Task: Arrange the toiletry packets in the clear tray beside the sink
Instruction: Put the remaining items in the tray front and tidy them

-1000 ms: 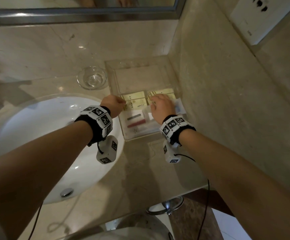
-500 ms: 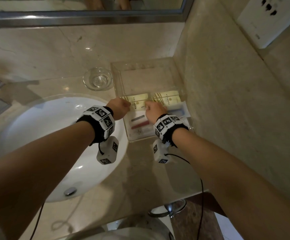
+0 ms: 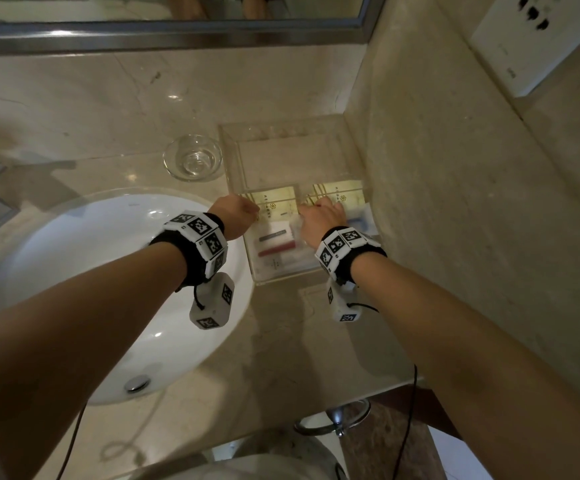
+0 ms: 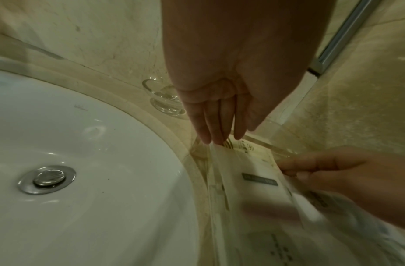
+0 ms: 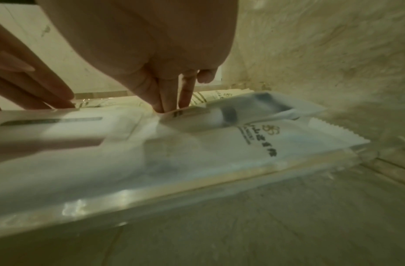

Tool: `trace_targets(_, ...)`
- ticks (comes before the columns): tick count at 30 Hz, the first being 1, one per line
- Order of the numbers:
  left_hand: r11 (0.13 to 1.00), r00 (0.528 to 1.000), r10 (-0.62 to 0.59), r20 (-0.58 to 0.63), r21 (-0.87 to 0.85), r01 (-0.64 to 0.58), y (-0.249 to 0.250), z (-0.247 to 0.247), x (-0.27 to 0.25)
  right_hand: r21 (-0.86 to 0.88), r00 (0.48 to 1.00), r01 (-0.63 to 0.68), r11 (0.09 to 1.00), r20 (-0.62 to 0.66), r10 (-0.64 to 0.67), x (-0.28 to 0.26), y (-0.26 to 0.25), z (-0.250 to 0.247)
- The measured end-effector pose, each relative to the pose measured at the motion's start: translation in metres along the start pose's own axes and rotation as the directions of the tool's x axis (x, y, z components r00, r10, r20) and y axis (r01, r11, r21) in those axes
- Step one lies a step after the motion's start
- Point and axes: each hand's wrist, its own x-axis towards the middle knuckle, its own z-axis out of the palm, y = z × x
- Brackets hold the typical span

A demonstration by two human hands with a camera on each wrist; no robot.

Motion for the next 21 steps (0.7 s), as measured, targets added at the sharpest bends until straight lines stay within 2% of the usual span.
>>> trace_targets(10,0.998,0.998,0.004,-0.055,-0.060,-0.007,0.000,0.000,0.000,0.021,0.999,0.028,0.999,-0.033,-0.027,0.000,0.004,0.001)
trace_targets(14,0.992,0.994,0.032,-0.104,-0.117,-0.044,0.012,-0.001,0.001,0.140,0.989,0.047,0.989,-0.145,-0.026,0.000,0.009,0.001)
trace_targets(17,0.944,0.997,0.057,-0.052,-0.321,-0.071,0.032,0.008,0.005,0.212,0.972,0.003,0.977,-0.232,0.047,-0.004,0.023,-0.002)
trace_targets(19,0.934,0.998,0.069,0.014,-0.353,-0.059,0.046,0.016,0.008,0.247,0.953,-0.026,0.969,-0.288,0.099,-0.006,0.035,-0.002)
trace_targets(21,0.934,0.995,0.063,0.081,-0.355,-0.031,0.056,0.027,0.013,0.287,0.945,-0.066,0.956,-0.290,0.152,-0.008,0.047,-0.001)
